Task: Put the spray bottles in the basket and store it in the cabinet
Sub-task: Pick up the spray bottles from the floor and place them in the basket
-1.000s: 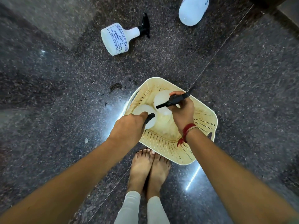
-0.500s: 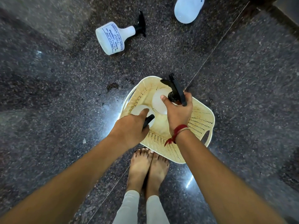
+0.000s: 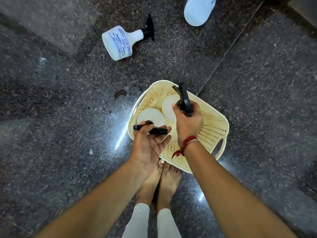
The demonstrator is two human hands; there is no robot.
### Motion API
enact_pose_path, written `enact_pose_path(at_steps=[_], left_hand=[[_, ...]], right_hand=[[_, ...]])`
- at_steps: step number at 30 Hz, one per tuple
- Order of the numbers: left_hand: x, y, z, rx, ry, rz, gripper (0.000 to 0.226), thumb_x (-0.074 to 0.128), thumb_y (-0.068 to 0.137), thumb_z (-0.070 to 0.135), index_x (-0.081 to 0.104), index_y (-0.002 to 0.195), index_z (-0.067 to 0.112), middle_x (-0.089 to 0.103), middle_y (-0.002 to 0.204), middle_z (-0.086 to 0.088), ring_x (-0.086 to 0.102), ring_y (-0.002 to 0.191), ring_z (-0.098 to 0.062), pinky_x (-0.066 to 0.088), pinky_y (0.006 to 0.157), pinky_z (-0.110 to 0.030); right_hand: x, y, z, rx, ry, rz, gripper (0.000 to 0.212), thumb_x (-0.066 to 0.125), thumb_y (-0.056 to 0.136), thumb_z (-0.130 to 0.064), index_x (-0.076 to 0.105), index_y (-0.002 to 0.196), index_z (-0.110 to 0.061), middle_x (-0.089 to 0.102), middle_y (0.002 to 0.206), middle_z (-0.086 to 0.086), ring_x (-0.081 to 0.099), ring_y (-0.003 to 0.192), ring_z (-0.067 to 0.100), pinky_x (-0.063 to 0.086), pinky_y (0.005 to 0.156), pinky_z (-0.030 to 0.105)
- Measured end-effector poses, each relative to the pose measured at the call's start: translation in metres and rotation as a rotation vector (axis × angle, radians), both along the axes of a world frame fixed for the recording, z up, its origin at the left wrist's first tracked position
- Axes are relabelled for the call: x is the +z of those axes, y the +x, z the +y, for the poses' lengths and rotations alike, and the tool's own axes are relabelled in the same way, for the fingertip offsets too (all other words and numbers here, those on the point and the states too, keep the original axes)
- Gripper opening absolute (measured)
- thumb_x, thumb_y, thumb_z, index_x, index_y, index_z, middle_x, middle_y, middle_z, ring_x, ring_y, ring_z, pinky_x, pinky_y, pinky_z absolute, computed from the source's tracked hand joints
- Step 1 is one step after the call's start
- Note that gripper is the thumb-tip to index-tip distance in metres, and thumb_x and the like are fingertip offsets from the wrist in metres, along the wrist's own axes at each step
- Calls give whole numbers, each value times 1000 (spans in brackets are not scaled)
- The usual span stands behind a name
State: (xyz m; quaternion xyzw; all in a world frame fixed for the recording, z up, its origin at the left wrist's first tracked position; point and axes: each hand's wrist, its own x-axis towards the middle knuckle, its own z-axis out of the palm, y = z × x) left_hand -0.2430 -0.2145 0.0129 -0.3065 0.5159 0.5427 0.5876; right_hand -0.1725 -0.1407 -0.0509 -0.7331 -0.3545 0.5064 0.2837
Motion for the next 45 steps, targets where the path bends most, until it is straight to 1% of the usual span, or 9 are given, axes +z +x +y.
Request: enact_pose_path(at_steps=[5, 11, 13, 16, 18, 21, 25, 33, 45], left_hand=[[-8, 16, -2, 78, -5, 37, 11, 39, 97, 4, 40, 103, 13, 60, 89, -13, 64, 85, -26, 54, 79, -39], [-9, -1, -13, -366, -212, 341, 47, 58, 94, 33, 28, 130, 27, 56, 109, -2, 65, 89, -19, 53, 69, -29], [-8, -13, -24, -691, -272, 739, 55, 60, 91, 34, 31, 136, 22, 48, 115, -2, 55, 104, -21, 47, 80, -31], [-4, -29, -35, -1291, -140, 1563, 62, 64, 81, 39, 40, 135, 21, 44, 129, -8, 44, 117, -23, 41, 95, -42], [-10, -35, -25, -1712, 2, 1768, 61, 61, 83, 46, 42, 136, 22, 52, 132, -7, 50, 121, -26, 40, 98, -46], [-24, -32, -5, -2062, 86, 1681, 35, 42, 98, 45, 43, 125, 23, 63, 112, -1, 64, 98, -26, 42, 89, -36], [-28, -37, 1, -2016, 107, 1690, 26, 38, 101, 39, 46, 115, 19, 64, 93, -5, 65, 71, -31, 35, 61, -31], [-16, -44, -13, -1817, 19, 1510, 28, 42, 99, 39, 49, 111, 14, 59, 88, -8, 63, 73, -35, 36, 56, -32], [-28, -42, -3, -1885, -19, 1455, 26, 42, 100, 35, 46, 112, 12, 62, 96, -10, 63, 80, -35, 35, 58, -33]], right_hand=[[-2, -1, -5, 44, -14, -143, 24, 75, 71, -26, 60, 88, -21, 67, 99, 12, 65, 93, 26, 53, 84, 44], [6, 4, 11, 331, -93, -265, 38, 70, 71, -56, 55, 90, -27, 53, 105, -2, 57, 81, 12, 39, 67, 26], [15, 8, 24, 486, -144, -286, 49, 64, 70, -67, 59, 92, -25, 49, 110, -4, 53, 75, 4, 40, 71, 27], [31, 15, 42, 726, -74, -427, 42, 60, 79, -57, 64, 96, -18, 65, 105, 5, 62, 88, 21, 48, 78, 33], [40, 17, 50, 840, 23, -534, 29, 60, 82, -41, 64, 93, -14, 69, 93, 8, 63, 87, 27, 45, 71, 31], [46, 16, 58, 906, -12, -531, 24, 60, 80, -33, 66, 89, -12, 69, 81, 7, 66, 78, 27, 50, 70, 32], [46, 14, 61, 784, -176, -349, 12, 61, 78, -26, 67, 82, -16, 66, 72, -3, 71, 68, 24, 61, 67, 40], [46, 18, 43, -78, -622, 412, 18, 55, 88, -8, 56, 72, 1, 62, 45, 8, 65, 44, 20, 56, 44, 22], [40, -9, 47, 46, -452, 242, 14, 65, 82, -12, 58, 76, -2, 58, 72, 10, 59, 65, 16, 60, 54, 26]])
